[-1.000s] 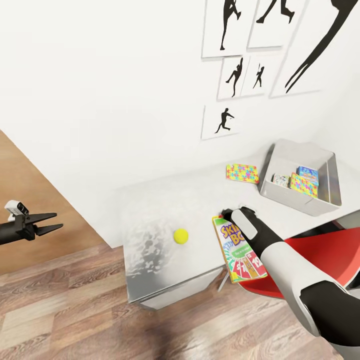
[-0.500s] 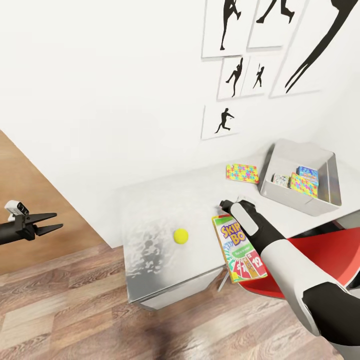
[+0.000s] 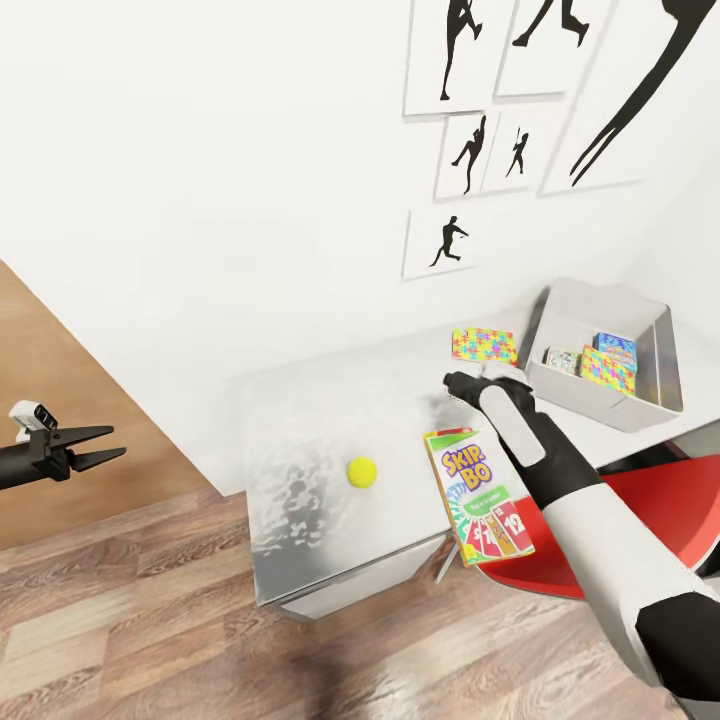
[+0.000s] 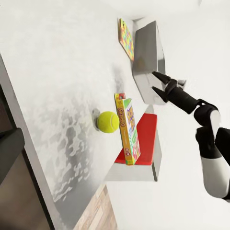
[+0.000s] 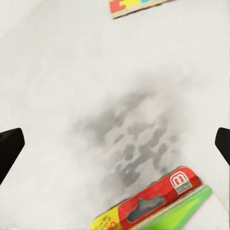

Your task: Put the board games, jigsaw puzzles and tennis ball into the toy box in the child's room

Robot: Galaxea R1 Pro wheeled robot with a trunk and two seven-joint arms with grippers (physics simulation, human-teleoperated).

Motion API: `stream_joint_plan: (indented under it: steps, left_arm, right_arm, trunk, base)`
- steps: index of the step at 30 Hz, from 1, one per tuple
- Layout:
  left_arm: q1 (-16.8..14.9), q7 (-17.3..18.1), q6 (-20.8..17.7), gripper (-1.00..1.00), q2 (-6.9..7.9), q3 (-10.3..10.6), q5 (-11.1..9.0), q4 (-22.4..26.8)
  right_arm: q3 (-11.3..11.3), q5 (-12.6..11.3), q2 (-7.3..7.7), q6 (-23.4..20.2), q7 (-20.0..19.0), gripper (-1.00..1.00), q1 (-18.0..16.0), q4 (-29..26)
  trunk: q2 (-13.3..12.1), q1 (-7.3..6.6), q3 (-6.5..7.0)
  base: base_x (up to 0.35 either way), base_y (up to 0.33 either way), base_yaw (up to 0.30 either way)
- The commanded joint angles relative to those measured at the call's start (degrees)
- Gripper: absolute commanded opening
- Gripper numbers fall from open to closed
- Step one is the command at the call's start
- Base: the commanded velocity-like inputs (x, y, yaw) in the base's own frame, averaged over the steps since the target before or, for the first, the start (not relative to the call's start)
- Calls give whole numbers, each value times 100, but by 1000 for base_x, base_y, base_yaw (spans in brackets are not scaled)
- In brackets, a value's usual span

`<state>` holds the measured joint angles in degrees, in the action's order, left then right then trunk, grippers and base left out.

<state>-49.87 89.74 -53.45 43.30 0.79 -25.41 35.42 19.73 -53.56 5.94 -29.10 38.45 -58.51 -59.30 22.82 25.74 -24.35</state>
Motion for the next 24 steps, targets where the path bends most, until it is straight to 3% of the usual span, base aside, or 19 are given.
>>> stream_joint_plan:
  steps: [1,5,7,10,12,14,16,17,22,24]
  left_arm:
    - [-5,26,-61,100,3,9,1,0]
    - [-5,26,-61,100,3,9,1,0]
    - [-5,26,-61,100,3,9,1,0]
    - [-5,26,-61,100,3,9,-2,0]
    - [-5,26,-61,100,3,9,-5,0]
    - [-5,26,-61,100,3,9,-6,0]
    - [-5,26,-61,100,3,10,-7,0]
    - [-5,26,-61,100,3,13,-8,0]
    - [-5,26,-61,100,3,15,-11,0]
    - [-5,26,-61,100,3,16,-13,0]
  right_arm:
    - [-27,-49,43,-115,47,100,35,-158]
    - [-440,-76,180,-687,46,100,382,-1037]
    - [-825,-91,207,-1145,33,100,675,-1733]
    - [-1223,-183,196,-1702,3,100,987,-2458]
    - [-1595,-487,165,-2232,-32,100,1304,-2873]
    - [-1761,-715,158,-2458,-51,100,1442,-2976]
    - [-1966,-1116,151,-2715,-91,100,1633,-3064]
    - [-2106,-1561,148,-2873,-163,100,1807,-3110]
    - [-2193,-2416,159,-3050,-485,100,2098,-3148]
    - [-2201,-2529,153,-3067,-590,100,2148,-3151]
  trunk:
    - [10,4,-10]
    - [10,4,-10]
    - [10,4,-10]
    - [10,4,-10]
    - [10,4,-10]
    - [10,4,-10]
    - [10,4,-10]
    - [10,4,-10]
    - [10,4,-10]
    - [10,4,-10]
  base:
    - [0,0,0]
    - [0,0,0]
    - [0,0,0]
    - [0,0,0]
    - [0,0,0]
    - [0,0,0]
    - [0,0,0]
    - [0,0,0]
    - [0,0,0]
    - [0,0,0]
